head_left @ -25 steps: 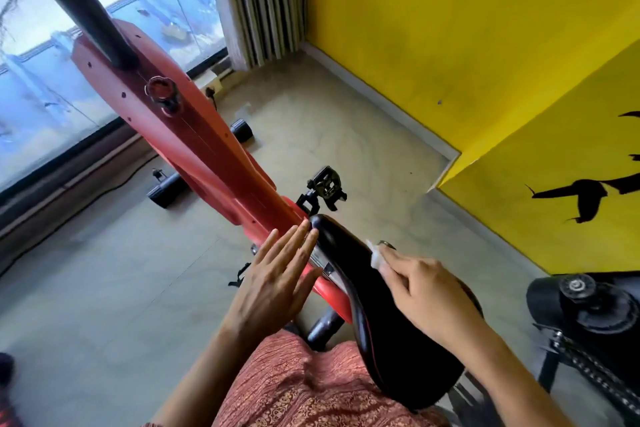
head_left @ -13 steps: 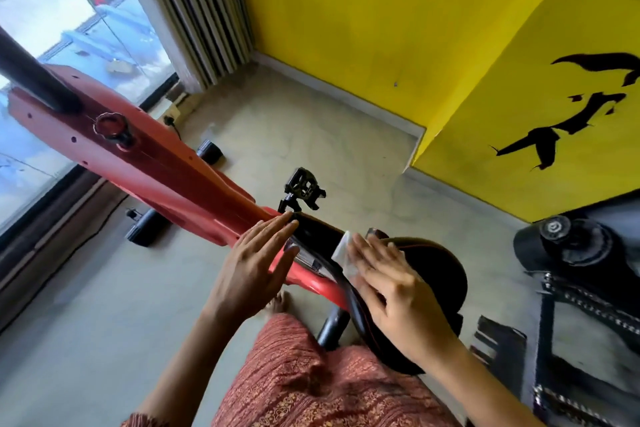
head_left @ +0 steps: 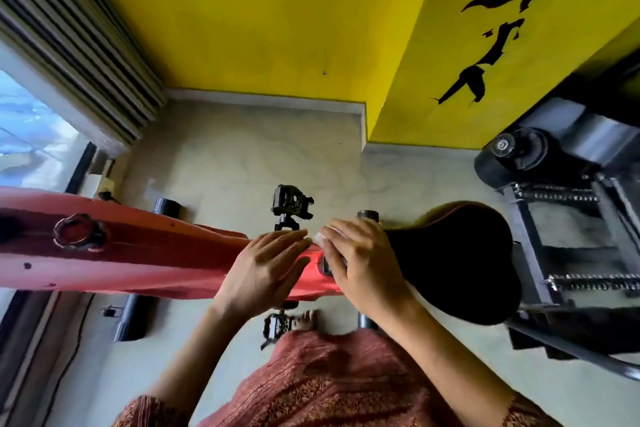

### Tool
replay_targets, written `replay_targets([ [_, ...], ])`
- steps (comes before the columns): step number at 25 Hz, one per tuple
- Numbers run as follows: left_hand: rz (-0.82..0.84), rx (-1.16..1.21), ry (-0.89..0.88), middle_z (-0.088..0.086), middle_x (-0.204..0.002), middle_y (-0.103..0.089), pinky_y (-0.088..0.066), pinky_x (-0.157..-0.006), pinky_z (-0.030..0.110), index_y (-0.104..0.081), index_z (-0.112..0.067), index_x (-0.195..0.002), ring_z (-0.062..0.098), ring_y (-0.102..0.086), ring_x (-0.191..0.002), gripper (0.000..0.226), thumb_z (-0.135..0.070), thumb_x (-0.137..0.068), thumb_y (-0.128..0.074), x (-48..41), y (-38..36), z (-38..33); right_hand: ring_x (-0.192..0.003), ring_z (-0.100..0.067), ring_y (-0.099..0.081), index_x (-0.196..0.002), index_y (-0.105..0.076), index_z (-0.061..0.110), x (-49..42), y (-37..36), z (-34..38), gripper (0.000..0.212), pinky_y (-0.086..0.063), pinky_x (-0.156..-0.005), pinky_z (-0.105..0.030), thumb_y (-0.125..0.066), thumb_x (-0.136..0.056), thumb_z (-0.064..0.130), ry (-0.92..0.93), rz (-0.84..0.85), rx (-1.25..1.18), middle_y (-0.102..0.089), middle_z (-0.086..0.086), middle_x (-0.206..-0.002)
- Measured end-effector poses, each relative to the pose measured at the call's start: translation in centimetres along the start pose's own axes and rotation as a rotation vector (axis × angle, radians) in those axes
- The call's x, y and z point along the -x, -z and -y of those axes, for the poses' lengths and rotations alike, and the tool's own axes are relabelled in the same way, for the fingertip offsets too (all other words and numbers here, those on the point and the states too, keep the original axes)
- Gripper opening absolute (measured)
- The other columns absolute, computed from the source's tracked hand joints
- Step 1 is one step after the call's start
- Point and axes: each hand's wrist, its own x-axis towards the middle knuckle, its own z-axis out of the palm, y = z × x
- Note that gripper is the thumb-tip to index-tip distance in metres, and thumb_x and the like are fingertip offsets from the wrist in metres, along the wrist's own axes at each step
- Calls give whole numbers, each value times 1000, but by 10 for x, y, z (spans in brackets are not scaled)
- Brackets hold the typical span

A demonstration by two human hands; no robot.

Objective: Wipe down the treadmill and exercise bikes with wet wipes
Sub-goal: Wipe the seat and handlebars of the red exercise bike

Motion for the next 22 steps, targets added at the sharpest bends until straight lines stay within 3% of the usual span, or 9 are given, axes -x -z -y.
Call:
replay_targets([
  [2,-3,41,6,11,-114,-69,-54,-80,38,-70,-2,-109,25,-65,-100,34,-26,-97,-49,4,0,6,-124,-30,-51,-119,-65,3,26,-2,-3,31,-36,-108,-44,-47,-94,7,137,-16,97,-61,-9,-129],
  [4,-6,105,-19,14,-119,-66,-51,-89,35,-66,1,-115,24,-61,-106,42,-31,-101,-42,-2,-2,5,-133,-31,-40,-126,-58,0,56,5,-20,36,-29,-114,-43,-35,-98,-1,241,-27,200,-51,-8,-138],
  [6,19,172,-83,17,-127,-61,-44,-100,29,-62,4,-121,23,-56,-115,45,-31,-102,-41,-15,-7,3,-134,-31,-40,-126,-57,-1,84,20,-44,37,-34,-111,-45,-31,-99,-1,195,-60,277,-50,-7,-138],
  [9,48,207,-173,17,-128,-59,-42,-102,28,-60,4,-124,24,-56,-116,41,-24,-96,-51,-32,-18,-4,-135,-36,-38,-131,-53,0,116,37,-67,41,-37,-106,-53,-45,-91,-4,80,-73,327,-49,-9,-140],
  [13,43,240,-236,18,-125,-61,-45,-98,29,-62,5,-120,27,-59,-111,38,-20,-92,-55,-39,-23,-5,-137,-31,-36,-131,-53,2,80,15,-49,44,-24,-116,-44,-20,-103,11,210,-41,287,-49,-6,-140],
  [16,40,253,-273,19,-125,-61,-46,-99,31,-62,6,-119,28,-59,-113,37,-17,-92,-55,-39,-24,-3,-133,-30,-43,-128,-56,1,61,10,-44,38,-33,-112,-43,-32,-100,2,324,-33,332,-51,-5,-138],
  [19,27,254,-286,18,-124,-61,-45,-101,30,-63,5,-119,27,-59,-114,38,-20,-91,-57,-42,-26,-7,-134,-30,-42,-128,-55,-2,98,33,-66,39,-31,-114,-42,-42,-92,-5,238,-37,355,-48,-4,-140],
  [22,9,188,-341,17,-124,-62,-49,-96,36,-66,1,-117,28,-61,-111,33,-18,-92,-58,-51,-33,-17,-133,-32,-43,-125,-59,-1,147,58,-81,38,-32,-113,-44,-36,-95,-4,180,-7,430,-49,-5,-140],
])
